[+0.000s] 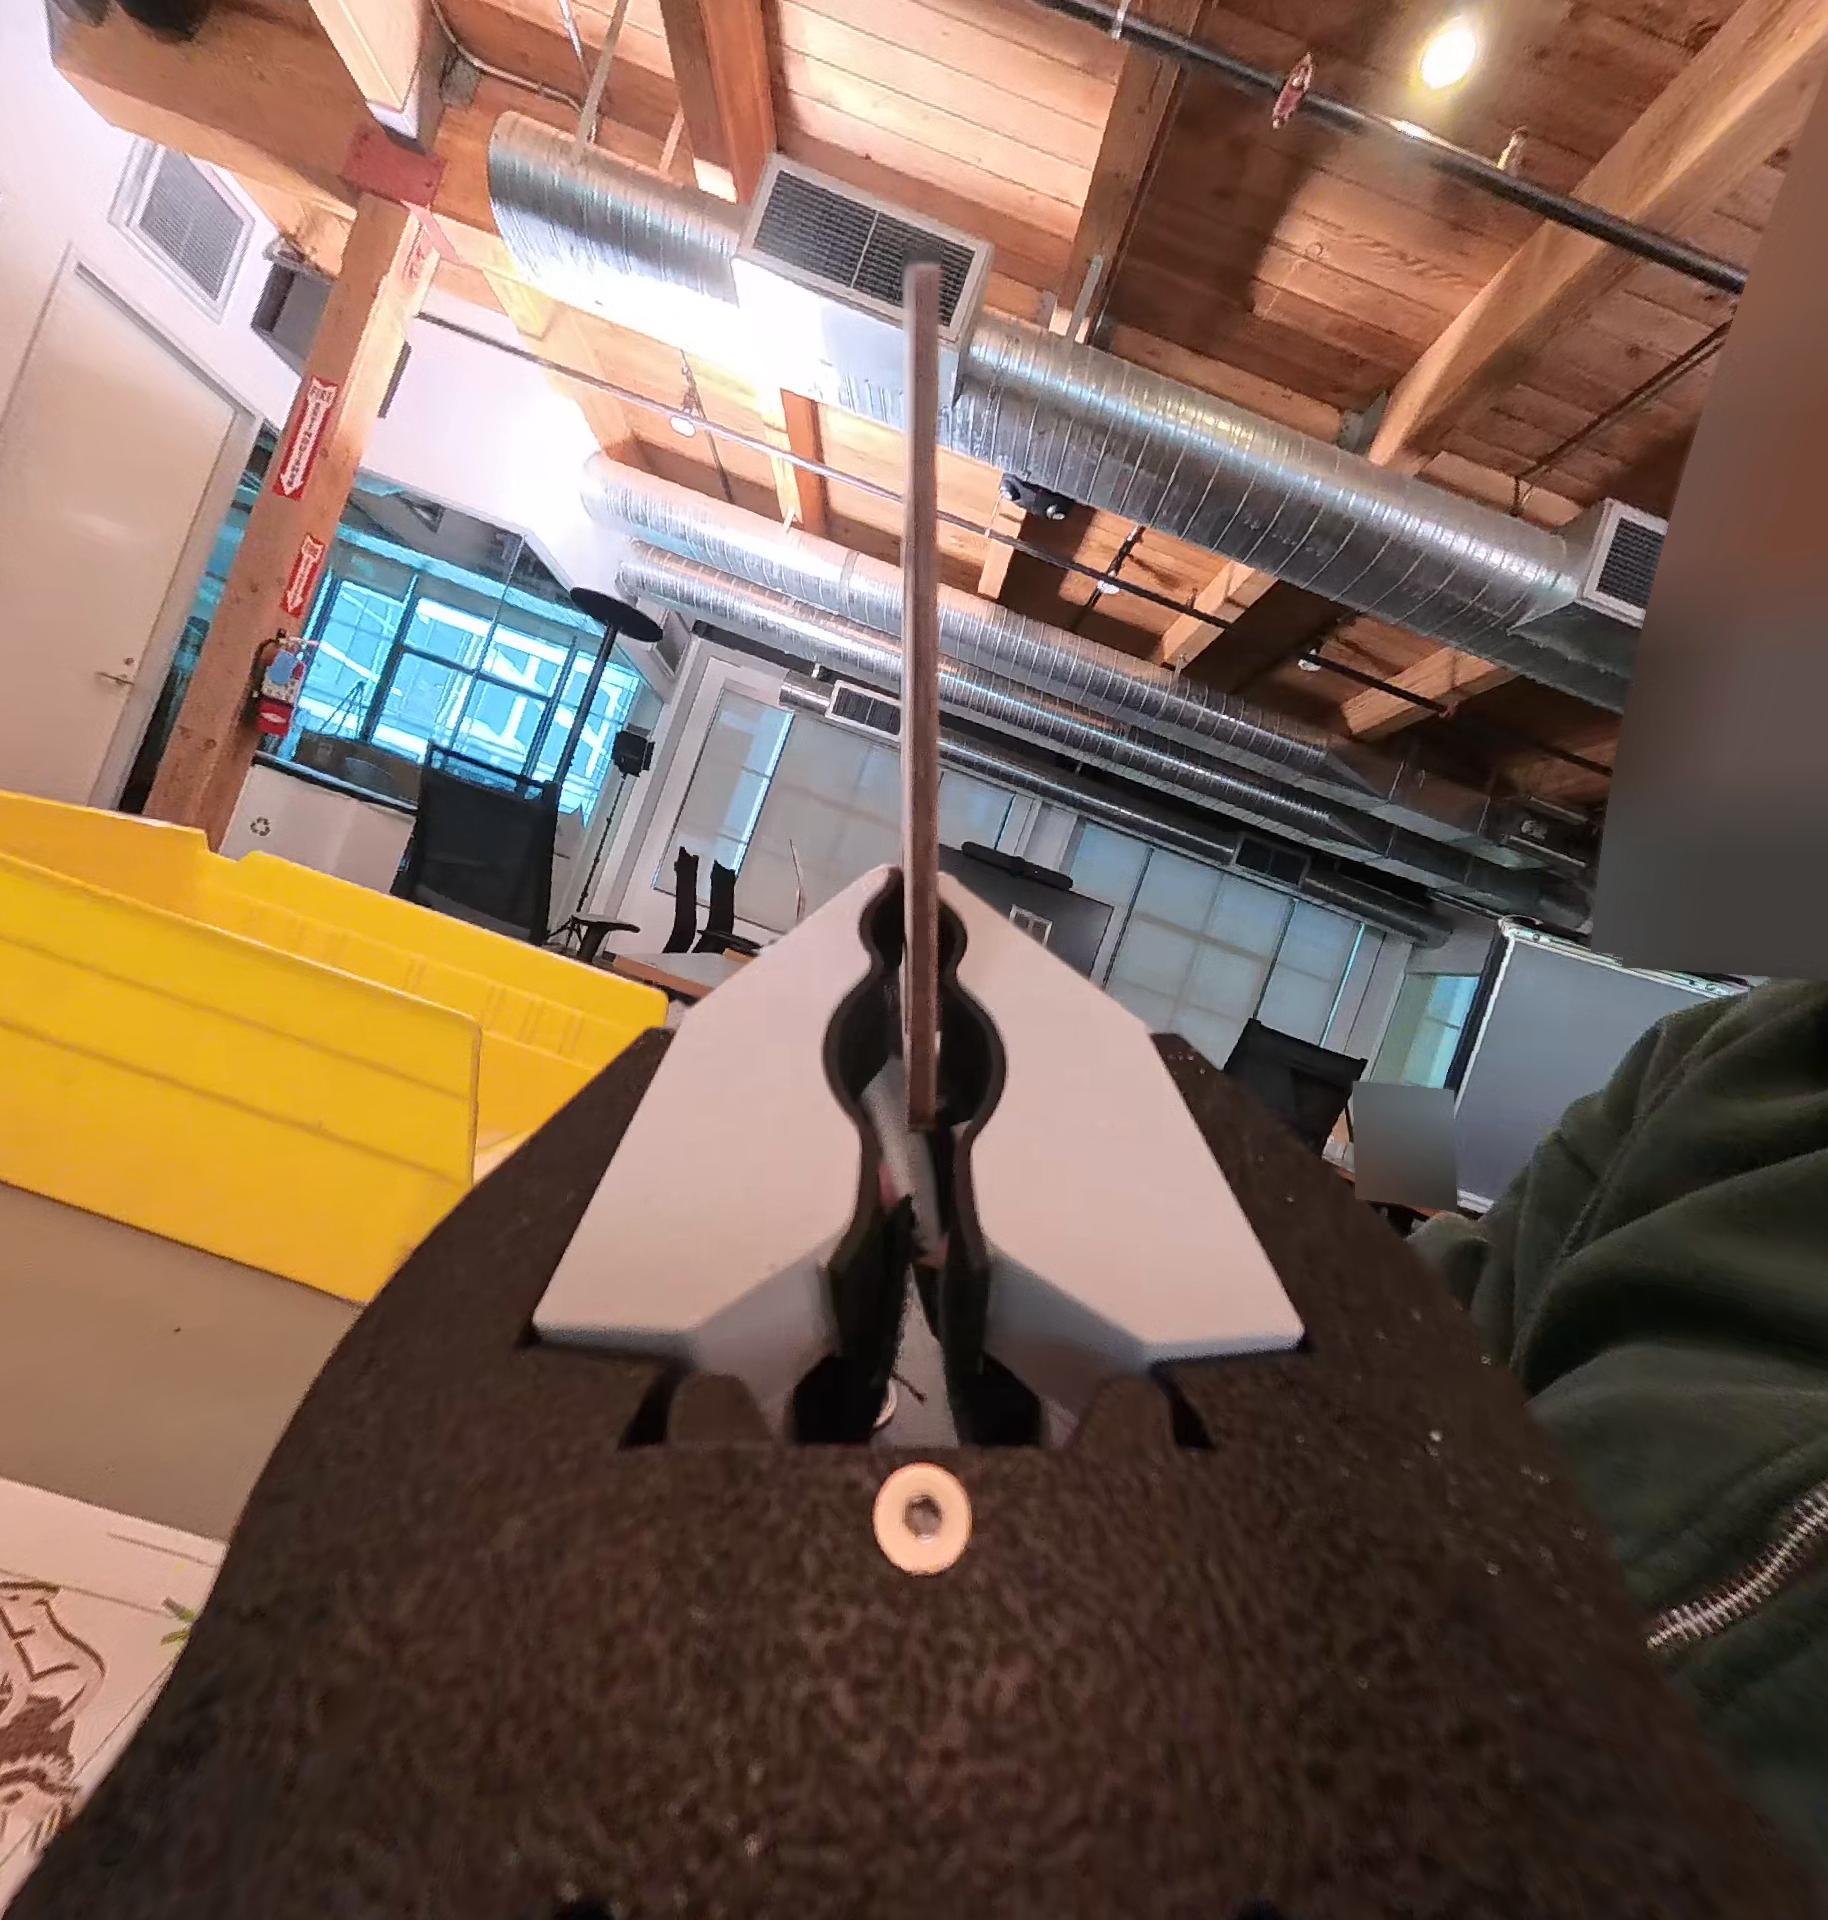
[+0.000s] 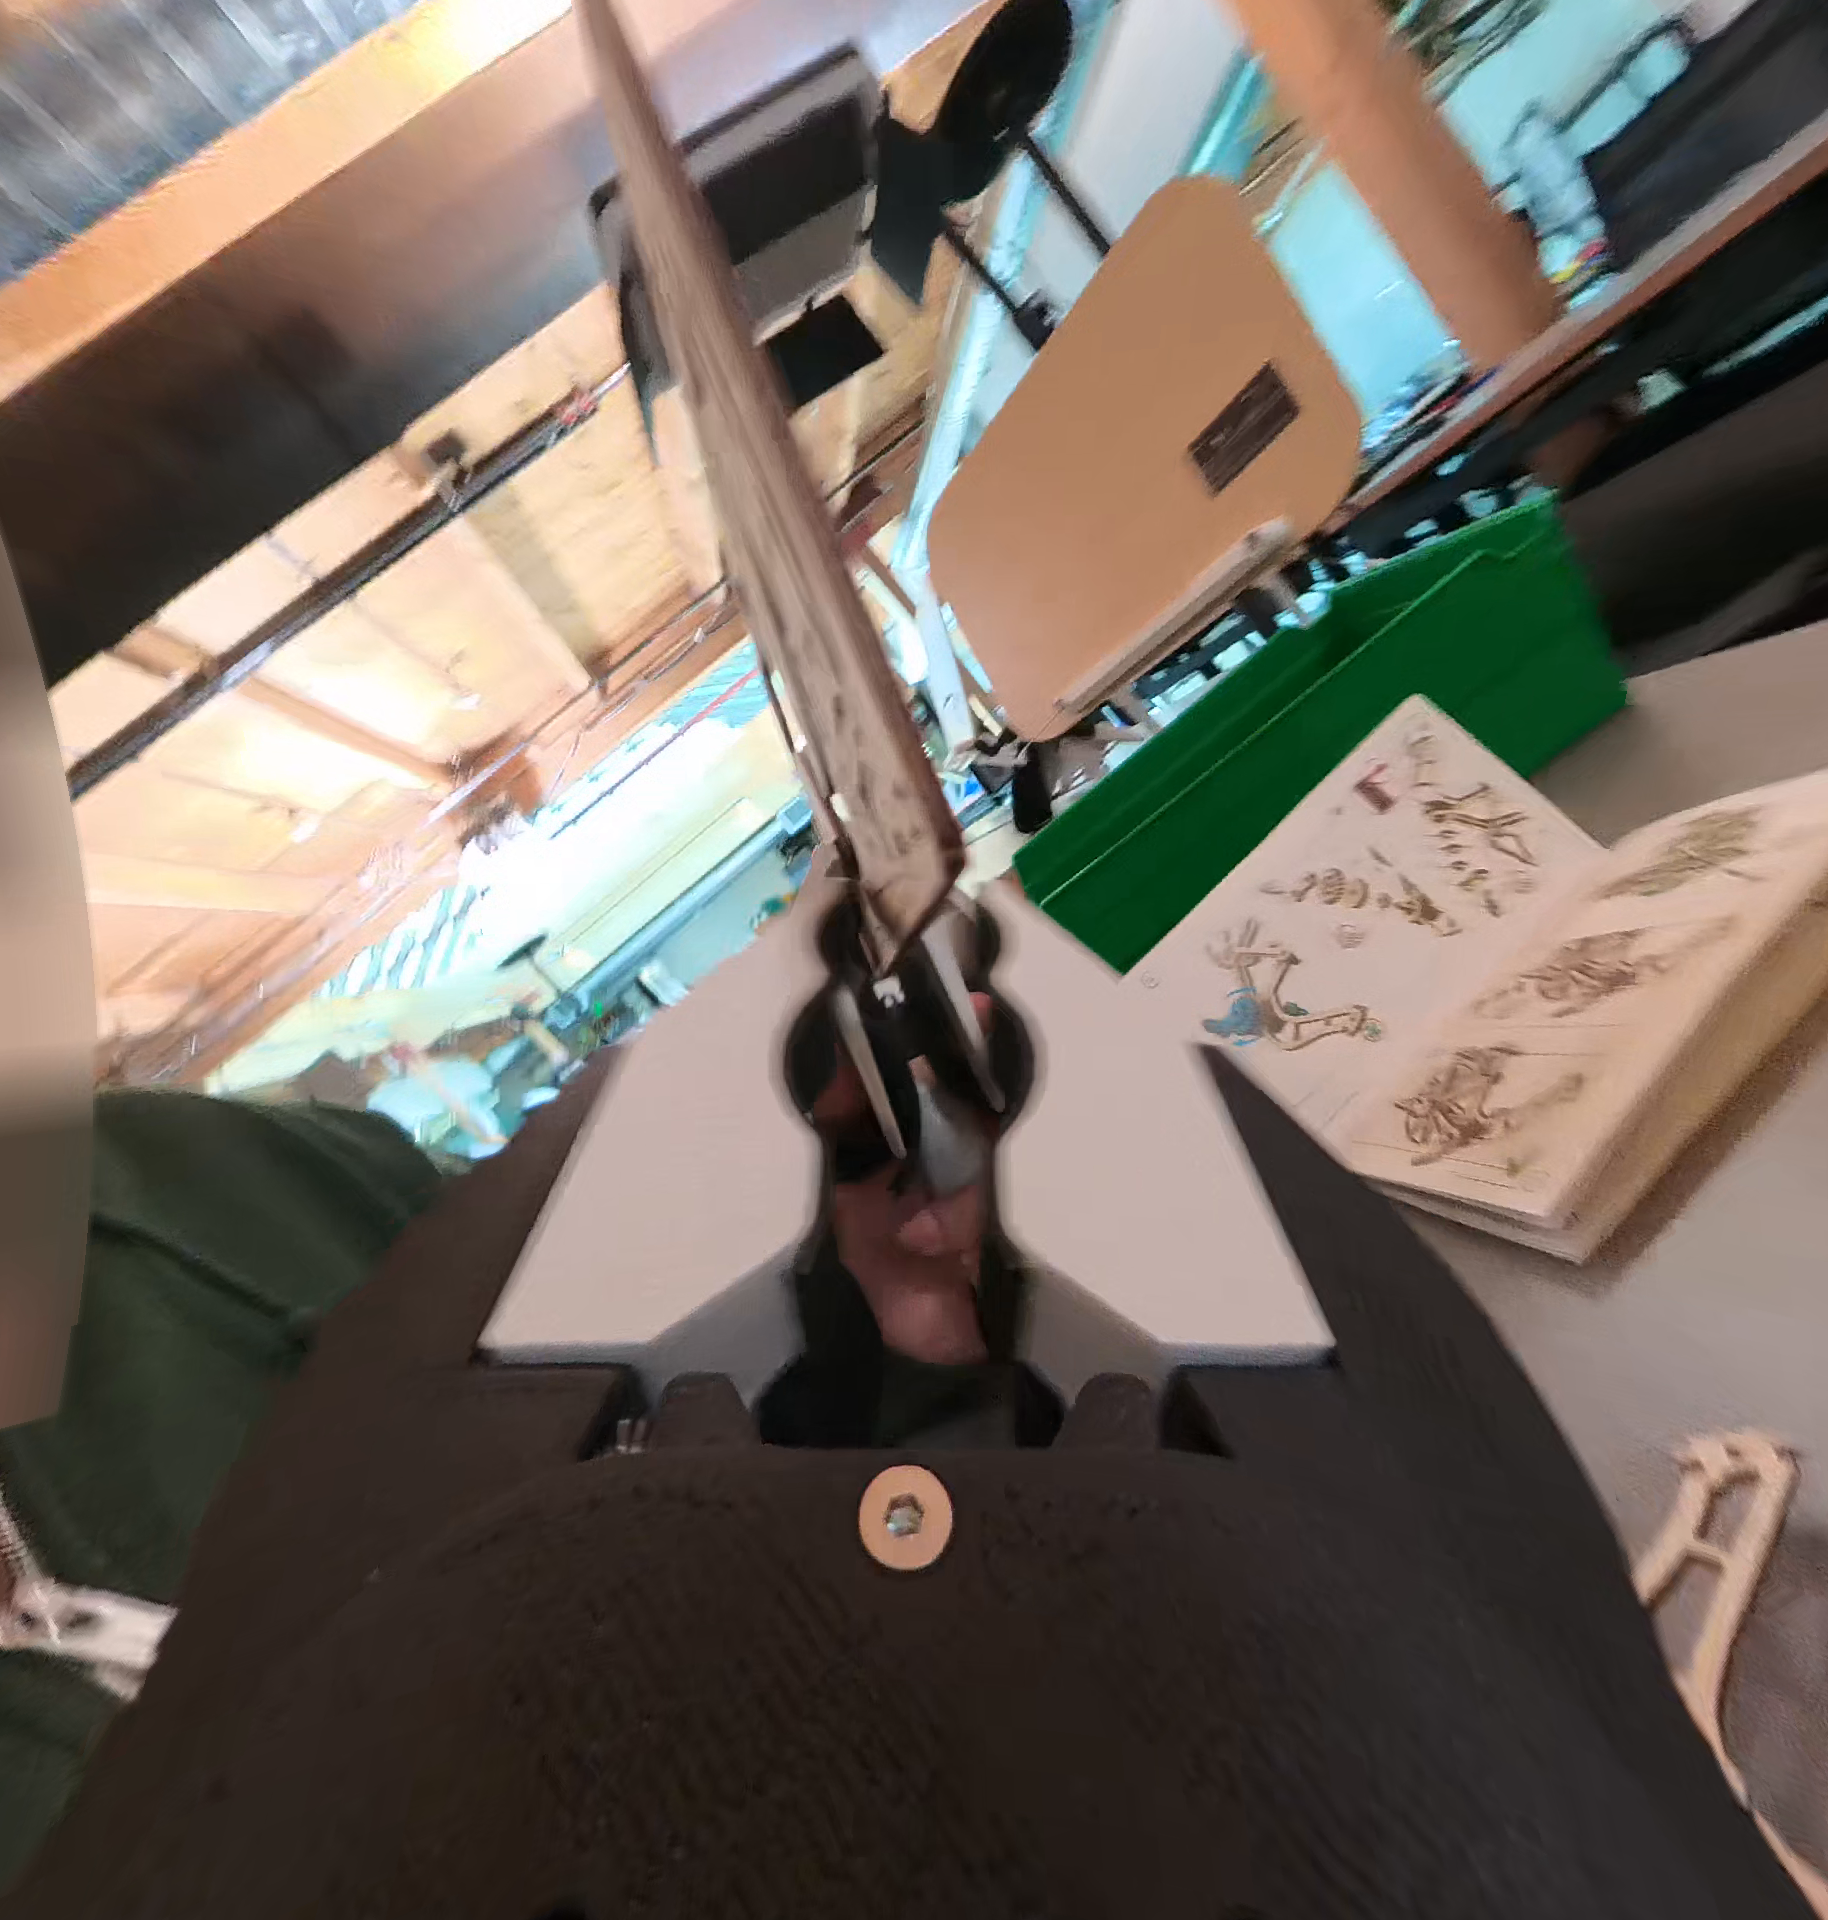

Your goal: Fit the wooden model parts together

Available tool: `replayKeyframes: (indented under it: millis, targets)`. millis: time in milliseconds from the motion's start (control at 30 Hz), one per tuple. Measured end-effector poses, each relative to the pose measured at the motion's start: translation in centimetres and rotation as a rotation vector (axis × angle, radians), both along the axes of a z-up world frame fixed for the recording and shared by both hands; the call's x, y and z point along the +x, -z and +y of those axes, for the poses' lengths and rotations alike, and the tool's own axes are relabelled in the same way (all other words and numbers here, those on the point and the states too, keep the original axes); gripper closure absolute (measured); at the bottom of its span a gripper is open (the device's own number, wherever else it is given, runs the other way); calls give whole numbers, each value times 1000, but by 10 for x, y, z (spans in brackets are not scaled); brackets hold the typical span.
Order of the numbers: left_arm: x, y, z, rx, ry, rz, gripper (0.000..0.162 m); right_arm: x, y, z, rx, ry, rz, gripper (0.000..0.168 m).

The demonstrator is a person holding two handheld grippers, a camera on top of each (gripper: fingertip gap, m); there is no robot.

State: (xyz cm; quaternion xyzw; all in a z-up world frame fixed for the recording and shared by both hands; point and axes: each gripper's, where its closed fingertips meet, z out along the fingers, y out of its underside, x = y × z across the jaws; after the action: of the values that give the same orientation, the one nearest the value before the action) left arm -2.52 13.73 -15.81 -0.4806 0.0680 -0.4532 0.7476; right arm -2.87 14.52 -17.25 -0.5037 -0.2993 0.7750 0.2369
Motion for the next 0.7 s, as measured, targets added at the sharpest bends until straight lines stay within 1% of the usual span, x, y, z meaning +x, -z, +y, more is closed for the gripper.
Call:
replayKeyframes:
  millis: [33, 67, 133, 167, 200, 233, 267, 300, 333, 400, 467, 500, 533, 567, 633, 700]
  targets:
    - [-1, 1, 1, -10, -4, -3, 162, 0, 0, -3, 30, -18, 8, 162]
    - [-1, 3, 2, -24, 17, -6, 162, 0, 1, -3, 55, -29, -5, 164]
    - [0, 10, 3, -61, 79, 8, 156, 4, 1, -2, 102, -66, -40, 167]
    - [1, 12, 5, -80, 102, 21, 141, 8, 3, 0, 126, -82, -69, 167]
    - [-1, 16, 10, -115, 99, 35, 119, 12, 4, 2, 147, -115, -99, 167]
    - [-2, 19, 13, -142, 94, 55, 102, 18, 5, 2, 161, -154, -132, 167]
    - [-3, 22, 15, -158, 99, 81, 93, 23, 7, 3, 175, -187, -172, 167]
    - [-2, 25, 17, -178, 118, 104, 88, 29, 10, 4, 197, -219, -215, 167]
    - [1, 29, 17, -197, 149, 120, 87, 34, 15, 3, 222, -250, -266, 167]
    - [18, 36, 8, -208, 301, 175, 98, 43, 28, -1, 287, -303, -378, 168]
    - [41, 51, -2, -265, 460, 253, 110, 47, 36, -6, 339, -329, -440, 167]
    - [51, 58, -7, -291, 516, 286, 120, 47, 38, -10, 354, -339, -451, 167]
    - [58, 63, -11, -296, 550, 312, 141, 45, 40, -10, 366, -329, -457, 167]
    - [61, 66, -11, -293, 531, 334, 157, 43, 41, -11, 370, -321, -453, 167]
    - [52, 66, -2, -276, 411, 342, 161, 36, 38, -5, 353, -255, -413, 167]
    - [41, 58, 5, -248, 319, 319, 162, 30, 34, 1, 315, -182, -349, 156]
